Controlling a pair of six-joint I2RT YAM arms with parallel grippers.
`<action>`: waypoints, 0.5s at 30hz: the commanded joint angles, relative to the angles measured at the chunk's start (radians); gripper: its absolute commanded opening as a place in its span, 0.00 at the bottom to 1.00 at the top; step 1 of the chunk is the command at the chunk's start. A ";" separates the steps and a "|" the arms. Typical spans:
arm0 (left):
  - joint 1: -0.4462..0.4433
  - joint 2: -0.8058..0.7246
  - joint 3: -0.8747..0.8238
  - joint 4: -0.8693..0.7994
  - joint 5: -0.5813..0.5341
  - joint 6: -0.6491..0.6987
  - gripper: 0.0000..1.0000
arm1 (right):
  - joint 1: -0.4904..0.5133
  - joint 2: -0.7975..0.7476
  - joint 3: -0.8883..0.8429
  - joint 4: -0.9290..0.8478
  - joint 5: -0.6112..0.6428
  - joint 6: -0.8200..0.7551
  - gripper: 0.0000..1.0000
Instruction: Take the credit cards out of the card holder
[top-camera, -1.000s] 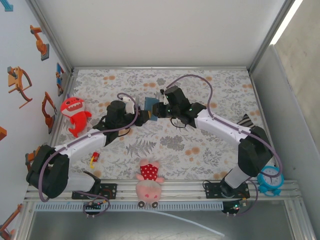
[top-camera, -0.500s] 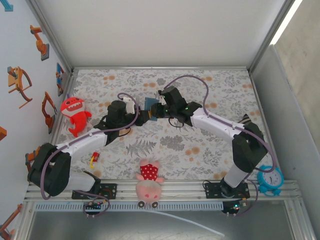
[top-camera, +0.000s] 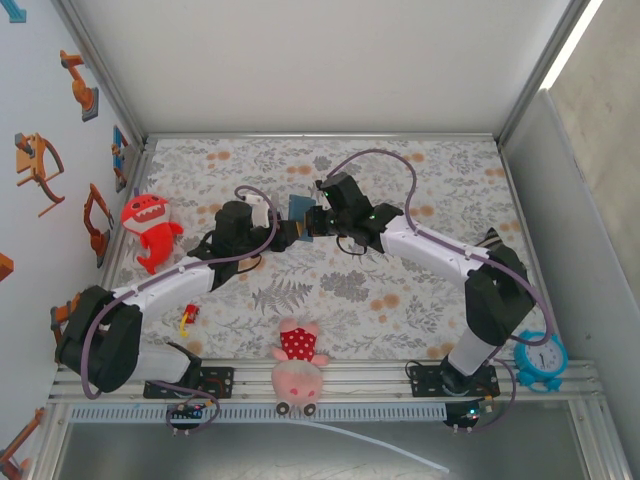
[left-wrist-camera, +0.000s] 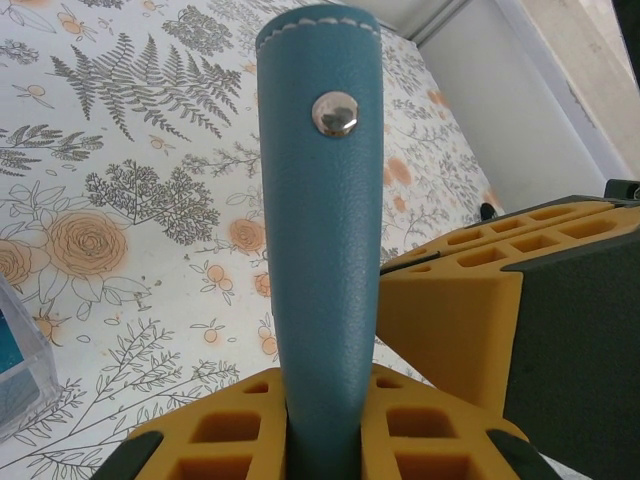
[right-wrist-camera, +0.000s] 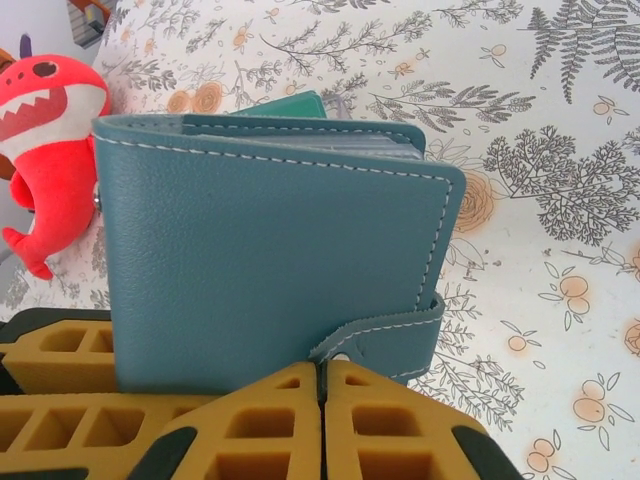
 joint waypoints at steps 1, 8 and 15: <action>-0.012 -0.037 0.015 0.065 0.058 -0.006 0.00 | -0.003 -0.011 0.009 -0.022 0.067 -0.003 0.02; -0.011 -0.035 0.016 0.060 0.055 -0.002 0.00 | -0.005 -0.018 0.005 -0.025 0.074 -0.004 0.00; -0.012 -0.041 0.017 0.052 0.048 0.002 0.00 | -0.006 -0.022 0.003 -0.045 0.104 -0.009 0.00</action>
